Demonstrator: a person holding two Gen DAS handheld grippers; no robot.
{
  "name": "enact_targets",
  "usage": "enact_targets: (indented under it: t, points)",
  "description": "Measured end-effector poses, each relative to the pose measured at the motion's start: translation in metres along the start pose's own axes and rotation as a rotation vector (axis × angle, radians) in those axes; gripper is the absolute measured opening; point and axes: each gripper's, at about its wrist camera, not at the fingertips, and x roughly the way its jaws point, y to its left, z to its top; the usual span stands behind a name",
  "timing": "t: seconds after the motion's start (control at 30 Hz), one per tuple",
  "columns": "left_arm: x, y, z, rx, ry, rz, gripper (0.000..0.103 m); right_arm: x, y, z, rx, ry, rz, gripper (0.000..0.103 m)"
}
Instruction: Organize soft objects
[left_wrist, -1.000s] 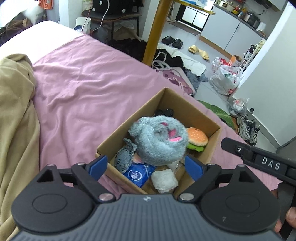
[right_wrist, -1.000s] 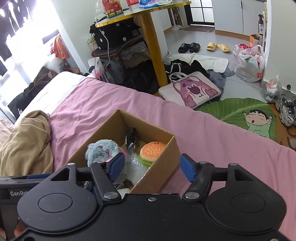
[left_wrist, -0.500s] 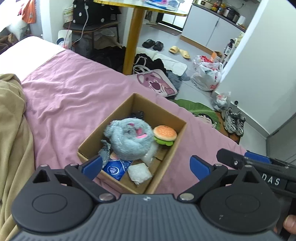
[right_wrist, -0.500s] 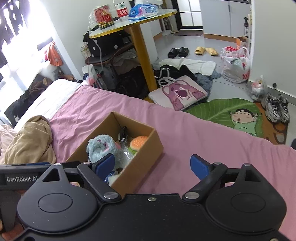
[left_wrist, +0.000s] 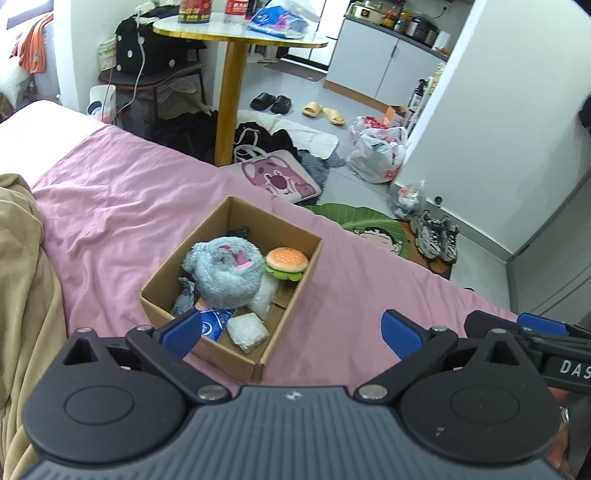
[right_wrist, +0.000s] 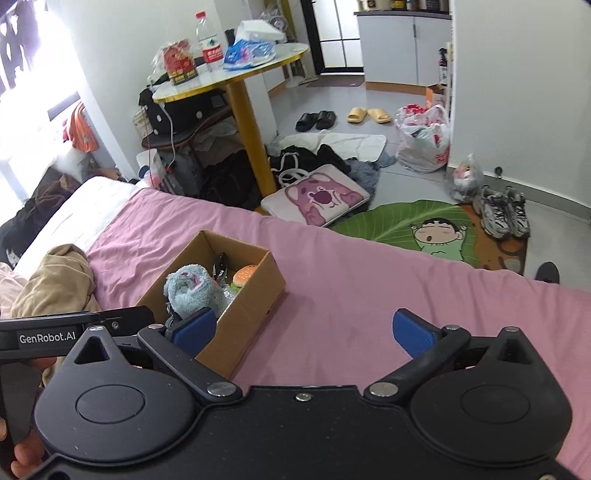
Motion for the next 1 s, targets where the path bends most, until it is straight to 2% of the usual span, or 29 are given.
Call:
enact_targets:
  t: [0.3, 0.53, 1.0]
  points:
    - [-0.037, -0.017, -0.018, 0.062, -0.029, -0.051, 0.102, -0.047, -0.012, -0.021, 0.049, -0.049, -0.049, 0.103]
    - [-0.066, -0.024, -0.034, 0.102, -0.056, -0.069, 0.102, -0.084, -0.016, -0.038, 0.071, -0.099, -0.042, 0.103]
    - [-0.127, -0.027, -0.067, 0.182, -0.128, -0.107, 0.102, -0.147, -0.002, -0.076, 0.039, -0.180, -0.079, 0.103]
